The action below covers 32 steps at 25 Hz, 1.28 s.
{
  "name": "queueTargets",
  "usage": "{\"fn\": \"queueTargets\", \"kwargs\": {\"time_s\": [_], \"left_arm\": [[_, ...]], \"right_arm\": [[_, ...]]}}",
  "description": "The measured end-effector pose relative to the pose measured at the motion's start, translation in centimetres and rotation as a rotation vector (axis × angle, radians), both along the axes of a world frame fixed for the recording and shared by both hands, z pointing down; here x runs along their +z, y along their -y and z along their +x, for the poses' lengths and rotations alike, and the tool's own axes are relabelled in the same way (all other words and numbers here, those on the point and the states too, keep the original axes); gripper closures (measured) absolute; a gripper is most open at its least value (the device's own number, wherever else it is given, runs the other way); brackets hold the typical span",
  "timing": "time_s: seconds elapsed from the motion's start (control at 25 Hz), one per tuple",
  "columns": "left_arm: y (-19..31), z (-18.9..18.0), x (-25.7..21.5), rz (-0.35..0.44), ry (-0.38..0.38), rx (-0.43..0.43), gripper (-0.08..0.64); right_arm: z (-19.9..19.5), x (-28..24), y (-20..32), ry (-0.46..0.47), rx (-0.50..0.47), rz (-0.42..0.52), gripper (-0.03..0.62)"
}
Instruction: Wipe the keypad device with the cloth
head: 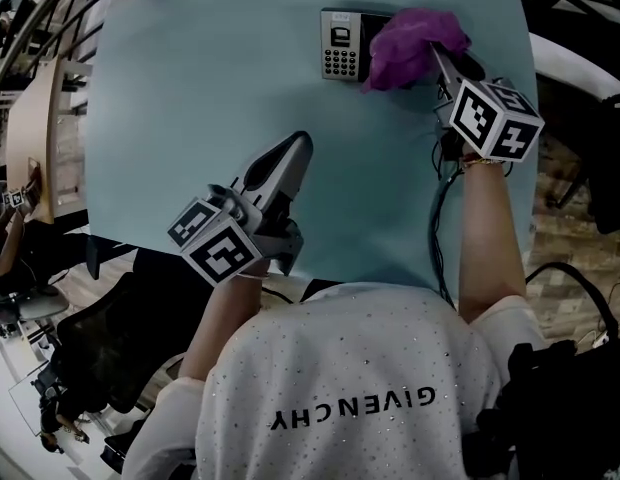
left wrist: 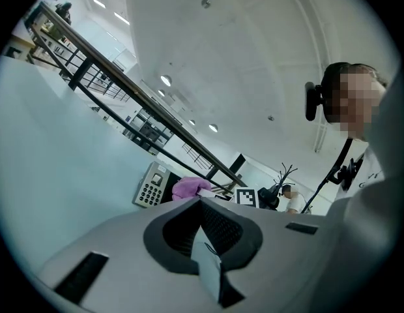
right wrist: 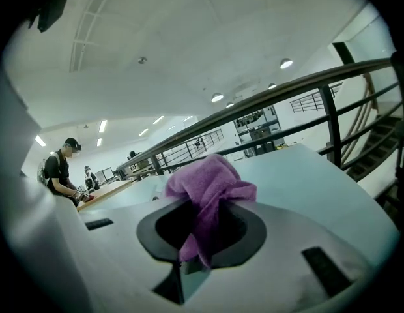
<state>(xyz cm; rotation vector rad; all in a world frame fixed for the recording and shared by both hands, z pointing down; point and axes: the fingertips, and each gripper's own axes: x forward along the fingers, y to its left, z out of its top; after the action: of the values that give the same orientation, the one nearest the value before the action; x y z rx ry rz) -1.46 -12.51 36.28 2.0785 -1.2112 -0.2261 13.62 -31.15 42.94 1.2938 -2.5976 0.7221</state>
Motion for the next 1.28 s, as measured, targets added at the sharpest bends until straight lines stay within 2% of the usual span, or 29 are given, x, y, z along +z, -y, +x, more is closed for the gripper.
{"fn": "queueTargets", "kwargs": {"time_s": [0.12, 0.2, 0.28, 0.4, 0.52, 0.68, 0.8, 0.96, 1.12, 1.28], "left_arm": [[-0.6, -0.5, -0.1, 0.003, -0.007, -0.025, 0.56], [-0.9, -0.9, -0.4, 0.014, -0.014, -0.05, 0.56], [-1.3, -0.9, -0.5, 0.014, -0.008, -0.059, 0.56], [-2.4, 0.3, 0.4, -0.033, 0.016, -0.003, 0.56], [-3.6, 0.8, 1.0, -0.057, 0.049, 0.033, 0.56], [-4.4, 0.7, 0.8, -0.056, 0.012, 0.01, 0.56], [-4.8, 0.5, 1.0, -0.055, 0.004, -0.007, 0.56], [-4.2, 0.5, 1.2, -0.055, 0.008, -0.008, 0.56], [-4.4, 1.1, 1.2, -0.056, 0.009, 0.008, 0.56], [-4.2, 2.8, 1.0, -0.046, 0.045, 0.055, 0.56]], "right_arm": [[-1.5, -2.4, -0.8, 0.07, -0.049, 0.069, 0.535], [-3.8, -4.2, -2.1, 0.136, -0.138, 0.106, 0.535], [-6.5, -5.0, -3.4, 0.163, -0.236, 0.129, 0.535], [-9.8, -3.9, -4.6, 0.105, -0.334, 0.139, 0.535], [-12.0, -2.4, -4.9, 0.034, -0.371, 0.148, 0.535], [-14.0, -1.2, -5.1, -0.004, -0.384, 0.133, 0.535], [-14.3, 0.8, -4.8, -0.047, -0.337, 0.071, 0.535], [-13.0, 2.5, -3.0, -0.059, -0.269, 0.002, 0.535], [-11.2, 2.6, -3.2, -0.063, -0.239, -0.001, 0.535], [-9.4, 2.9, -3.6, -0.068, -0.218, -0.007, 0.535]]}}
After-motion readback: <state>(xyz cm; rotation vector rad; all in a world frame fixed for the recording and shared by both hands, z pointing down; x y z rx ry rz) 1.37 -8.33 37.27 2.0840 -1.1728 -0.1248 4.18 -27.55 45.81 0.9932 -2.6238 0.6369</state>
